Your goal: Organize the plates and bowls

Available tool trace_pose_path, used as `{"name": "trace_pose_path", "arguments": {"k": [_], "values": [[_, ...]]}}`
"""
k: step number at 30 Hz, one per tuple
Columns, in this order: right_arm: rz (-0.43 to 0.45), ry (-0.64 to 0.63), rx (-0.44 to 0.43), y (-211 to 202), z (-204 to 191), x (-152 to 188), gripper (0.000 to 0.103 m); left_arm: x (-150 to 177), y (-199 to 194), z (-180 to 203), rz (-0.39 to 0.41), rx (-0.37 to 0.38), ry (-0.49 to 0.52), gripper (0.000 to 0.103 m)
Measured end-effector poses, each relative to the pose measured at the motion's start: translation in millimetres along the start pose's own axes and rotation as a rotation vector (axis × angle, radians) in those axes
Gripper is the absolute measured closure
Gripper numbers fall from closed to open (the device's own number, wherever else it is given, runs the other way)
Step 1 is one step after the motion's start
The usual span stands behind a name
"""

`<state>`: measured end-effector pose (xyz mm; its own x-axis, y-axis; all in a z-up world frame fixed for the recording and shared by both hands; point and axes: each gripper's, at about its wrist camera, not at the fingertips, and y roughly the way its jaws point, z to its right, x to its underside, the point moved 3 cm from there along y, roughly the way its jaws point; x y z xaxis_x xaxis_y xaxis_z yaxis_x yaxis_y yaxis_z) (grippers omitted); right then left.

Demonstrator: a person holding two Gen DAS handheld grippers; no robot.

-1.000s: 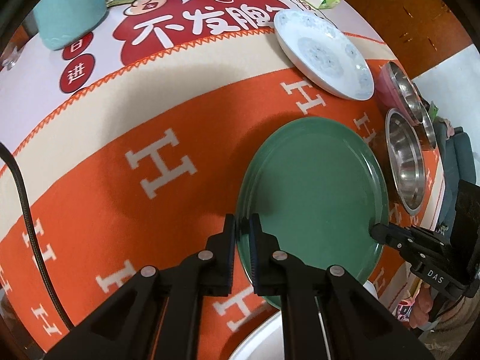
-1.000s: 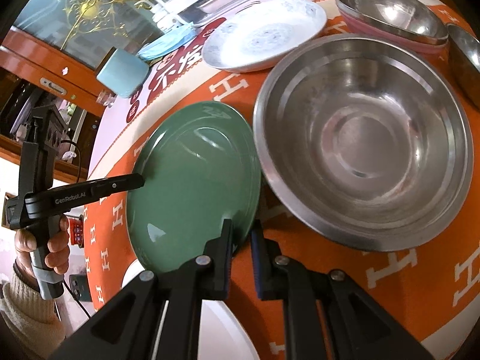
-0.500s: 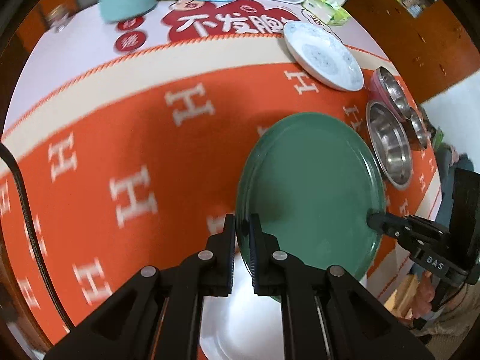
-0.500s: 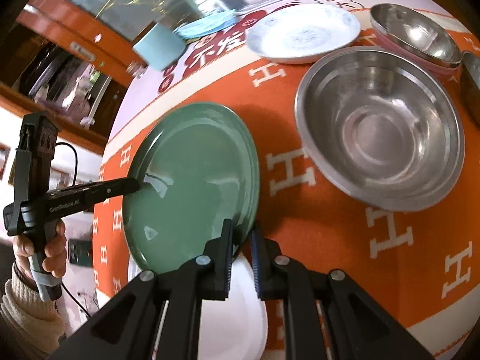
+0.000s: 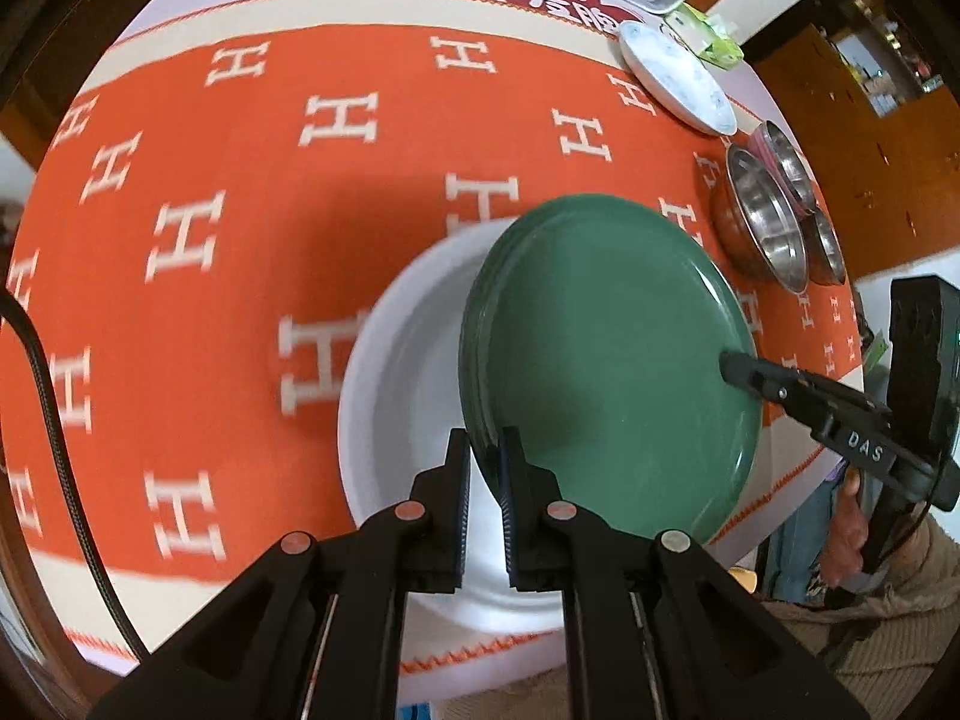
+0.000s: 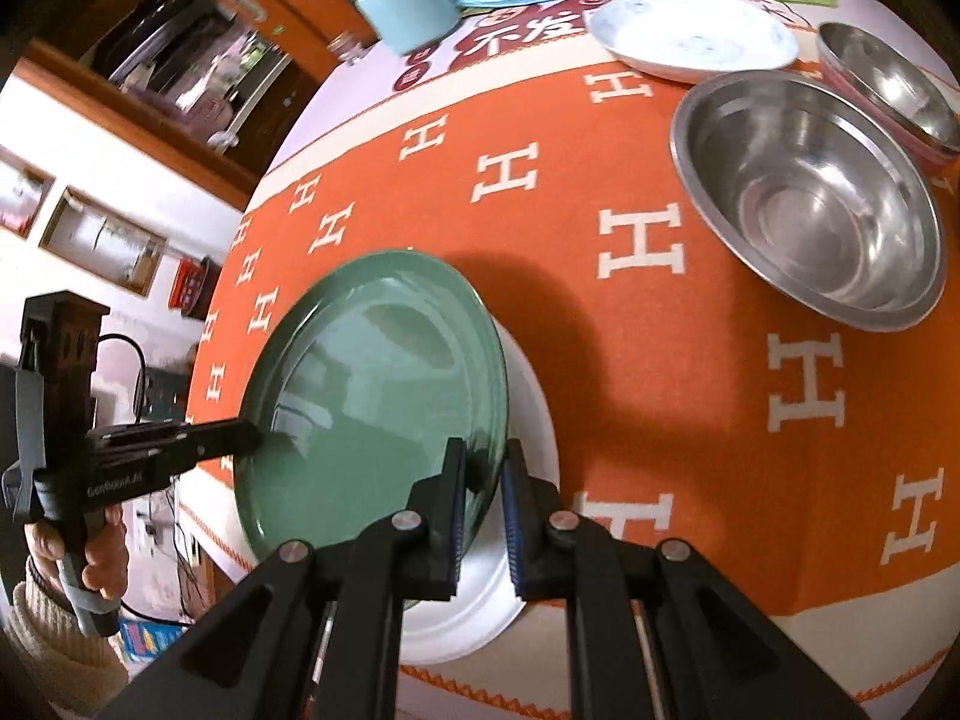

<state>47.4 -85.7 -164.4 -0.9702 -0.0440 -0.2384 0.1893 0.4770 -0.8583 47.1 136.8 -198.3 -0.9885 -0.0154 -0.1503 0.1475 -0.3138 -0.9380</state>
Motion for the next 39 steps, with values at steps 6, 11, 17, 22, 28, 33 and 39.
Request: {"name": "trace_pose_path", "arguments": {"k": [6,11,17,22,28,33,39], "values": [[-0.033,-0.076,0.001,7,-9,4,0.092,24,-1,-4,0.021,-0.035,-0.045,0.096],[-0.051,-0.121,0.008,16,-14,10,0.092,38,7,-11,0.014,-0.05,-0.079,0.096],[-0.077,-0.134,0.021,26,-15,15,0.092,43,20,-16,0.005,-0.065,-0.093,0.095],[-0.088,-0.12,0.041,33,-13,14,0.092,40,28,-13,0.003,-0.078,-0.087,0.095],[-0.111,-0.103,0.053,39,-12,14,0.088,38,30,-15,0.0,-0.062,-0.096,0.091],[-0.12,-0.184,0.104,37,-25,16,0.083,36,28,-15,-0.001,-0.044,-0.106,0.079],[-0.079,-0.257,0.144,22,-33,18,0.068,31,11,-2,0.064,-0.121,-0.056,0.026]]}}
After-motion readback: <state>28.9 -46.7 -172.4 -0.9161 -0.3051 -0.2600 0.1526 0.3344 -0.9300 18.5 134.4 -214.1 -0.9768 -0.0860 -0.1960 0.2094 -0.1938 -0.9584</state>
